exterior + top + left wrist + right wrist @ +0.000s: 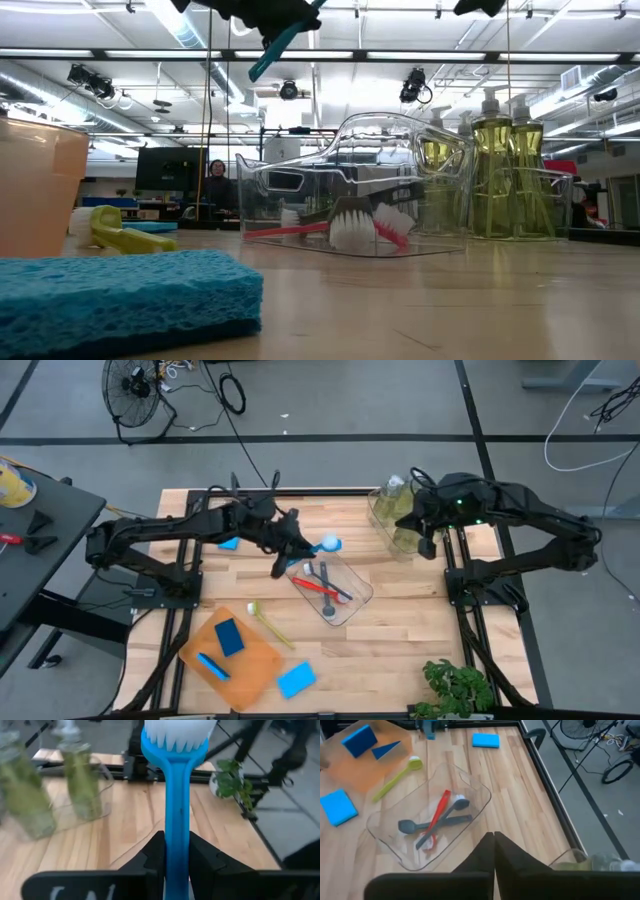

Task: Pick & Place Kitchen Sink Supplies
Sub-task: Put the light blue sponge into the transparent orange bin

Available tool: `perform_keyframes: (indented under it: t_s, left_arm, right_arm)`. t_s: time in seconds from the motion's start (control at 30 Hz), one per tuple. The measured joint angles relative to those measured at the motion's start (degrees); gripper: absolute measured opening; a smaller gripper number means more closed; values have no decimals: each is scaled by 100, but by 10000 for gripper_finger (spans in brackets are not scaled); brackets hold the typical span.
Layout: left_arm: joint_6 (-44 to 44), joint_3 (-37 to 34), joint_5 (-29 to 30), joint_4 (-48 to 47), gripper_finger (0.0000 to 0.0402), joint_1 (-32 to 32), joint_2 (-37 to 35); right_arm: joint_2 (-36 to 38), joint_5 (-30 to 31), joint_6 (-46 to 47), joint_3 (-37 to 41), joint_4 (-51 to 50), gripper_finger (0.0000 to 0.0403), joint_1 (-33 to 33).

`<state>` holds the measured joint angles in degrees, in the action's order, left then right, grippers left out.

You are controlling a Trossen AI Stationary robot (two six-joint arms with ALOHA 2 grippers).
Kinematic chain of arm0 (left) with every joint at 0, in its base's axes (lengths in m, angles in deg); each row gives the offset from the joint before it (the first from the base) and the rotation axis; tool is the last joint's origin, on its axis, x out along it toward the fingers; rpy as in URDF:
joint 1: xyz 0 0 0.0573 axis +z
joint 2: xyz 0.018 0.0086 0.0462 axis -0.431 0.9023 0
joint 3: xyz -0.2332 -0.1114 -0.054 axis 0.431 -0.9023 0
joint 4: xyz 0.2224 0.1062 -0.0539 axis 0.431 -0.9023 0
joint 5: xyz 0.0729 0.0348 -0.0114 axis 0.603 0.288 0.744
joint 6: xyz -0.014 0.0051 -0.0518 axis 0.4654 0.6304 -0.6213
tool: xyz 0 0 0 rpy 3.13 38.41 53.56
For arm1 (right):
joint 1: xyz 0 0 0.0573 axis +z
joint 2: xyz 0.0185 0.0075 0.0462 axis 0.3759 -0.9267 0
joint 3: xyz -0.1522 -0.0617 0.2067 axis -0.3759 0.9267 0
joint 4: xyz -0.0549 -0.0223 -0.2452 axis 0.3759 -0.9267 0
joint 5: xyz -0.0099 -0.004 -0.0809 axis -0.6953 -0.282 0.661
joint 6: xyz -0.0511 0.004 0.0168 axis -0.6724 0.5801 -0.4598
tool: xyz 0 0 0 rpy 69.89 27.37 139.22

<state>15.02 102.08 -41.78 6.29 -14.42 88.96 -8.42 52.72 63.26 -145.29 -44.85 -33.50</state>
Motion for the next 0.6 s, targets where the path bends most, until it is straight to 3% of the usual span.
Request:
perform_keyframes:
  t_s: [0.27,0.6]
  left_arm:
    - [1271,0,165,20,65,-382,151]
    - [1618,0,263,-6,70,-389,543]
  right_arm:
    - [189,2,193,0,-122,4,2]
    - [196,0,256,0,-128,6,2]
